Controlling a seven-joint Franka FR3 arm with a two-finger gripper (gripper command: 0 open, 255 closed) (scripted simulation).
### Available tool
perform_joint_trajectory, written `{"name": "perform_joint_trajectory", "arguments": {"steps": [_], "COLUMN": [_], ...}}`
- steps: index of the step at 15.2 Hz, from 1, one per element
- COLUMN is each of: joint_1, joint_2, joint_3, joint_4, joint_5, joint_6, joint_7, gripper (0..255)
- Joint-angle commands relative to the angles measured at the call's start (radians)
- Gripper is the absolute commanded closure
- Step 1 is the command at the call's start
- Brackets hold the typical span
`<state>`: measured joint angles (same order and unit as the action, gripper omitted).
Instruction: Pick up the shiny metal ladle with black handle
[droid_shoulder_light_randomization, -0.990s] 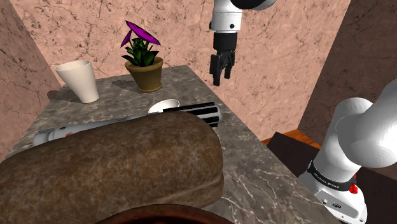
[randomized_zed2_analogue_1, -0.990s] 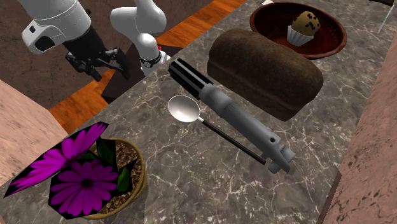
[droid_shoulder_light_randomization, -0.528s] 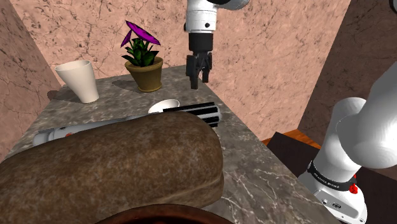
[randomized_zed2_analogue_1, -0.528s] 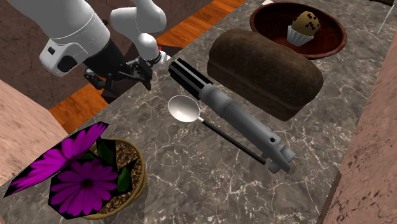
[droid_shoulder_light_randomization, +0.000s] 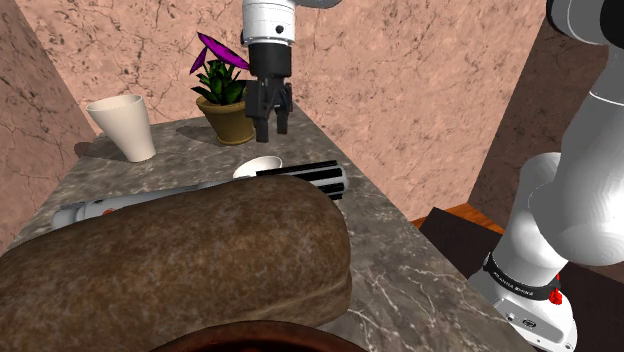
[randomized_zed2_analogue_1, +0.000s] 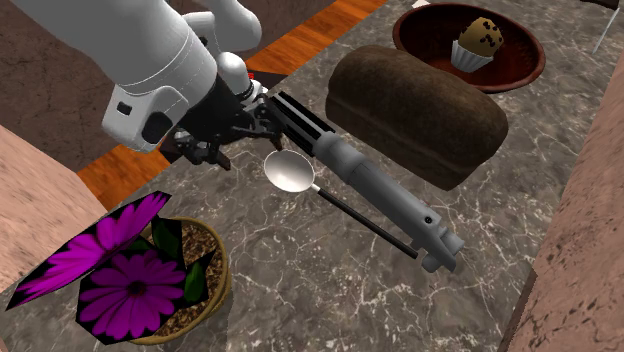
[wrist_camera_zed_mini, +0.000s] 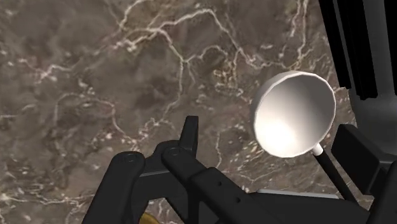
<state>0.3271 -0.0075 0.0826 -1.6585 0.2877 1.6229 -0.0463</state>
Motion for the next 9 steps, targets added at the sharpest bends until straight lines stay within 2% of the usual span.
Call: {"name": "perform_joint_trajectory", "arguments": {"steps": [1, 9], "joint_1": [0.010, 0.012], "joint_2": [0.031, 0.022], "joint_3": [0.010, 0.011], "joint_4": [0.022, -0.076], "joint_5": [0.008, 0.012], "joint_6": [0.011, 0.097], "joint_7": [0.000, -0.023], "gripper": [0, 0]}}
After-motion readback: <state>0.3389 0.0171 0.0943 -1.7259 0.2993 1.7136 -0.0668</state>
